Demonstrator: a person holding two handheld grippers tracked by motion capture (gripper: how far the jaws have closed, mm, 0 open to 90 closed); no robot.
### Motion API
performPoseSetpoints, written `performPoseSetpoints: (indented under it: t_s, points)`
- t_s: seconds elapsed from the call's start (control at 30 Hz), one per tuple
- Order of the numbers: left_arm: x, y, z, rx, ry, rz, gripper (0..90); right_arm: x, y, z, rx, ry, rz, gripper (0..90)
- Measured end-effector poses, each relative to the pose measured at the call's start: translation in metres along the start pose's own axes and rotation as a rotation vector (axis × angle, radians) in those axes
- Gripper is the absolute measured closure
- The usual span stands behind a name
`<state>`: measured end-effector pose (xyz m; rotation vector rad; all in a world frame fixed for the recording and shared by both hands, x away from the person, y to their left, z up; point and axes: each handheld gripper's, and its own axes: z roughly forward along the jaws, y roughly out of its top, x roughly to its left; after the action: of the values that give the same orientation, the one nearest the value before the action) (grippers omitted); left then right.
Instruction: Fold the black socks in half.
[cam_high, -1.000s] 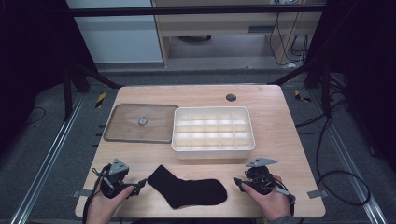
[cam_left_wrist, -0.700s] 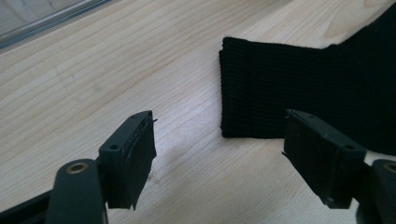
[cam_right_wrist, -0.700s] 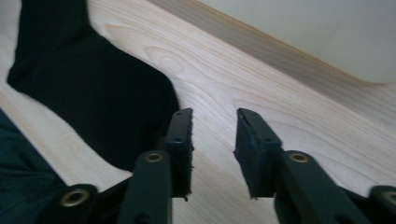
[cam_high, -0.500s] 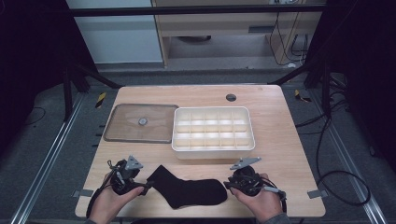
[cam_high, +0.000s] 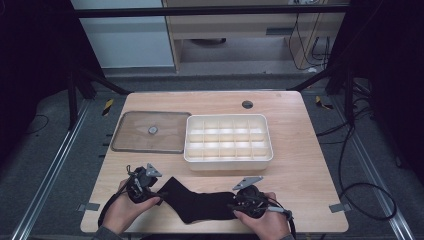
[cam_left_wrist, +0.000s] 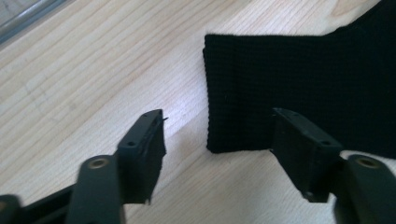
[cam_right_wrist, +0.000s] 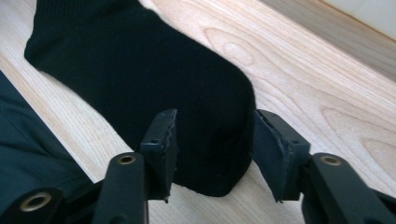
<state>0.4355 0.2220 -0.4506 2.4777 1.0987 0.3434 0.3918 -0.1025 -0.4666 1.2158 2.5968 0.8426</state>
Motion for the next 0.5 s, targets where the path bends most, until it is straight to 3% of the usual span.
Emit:
performPoseSetpoints:
  t_s: [0.2, 0.5]
  points:
    - [0.004, 0.006, 0.013, 0.082, -0.013, 0.004, 45.8, 0.001, 0.001, 0.0, -0.011, 0.007, -0.006, 53.0]
    - [0.001, 0.008, 0.02, 0.106, -0.049, 0.006, 57.1, -0.003, 0.0, -0.007, -0.023, 0.008, 0.004, 51.1]
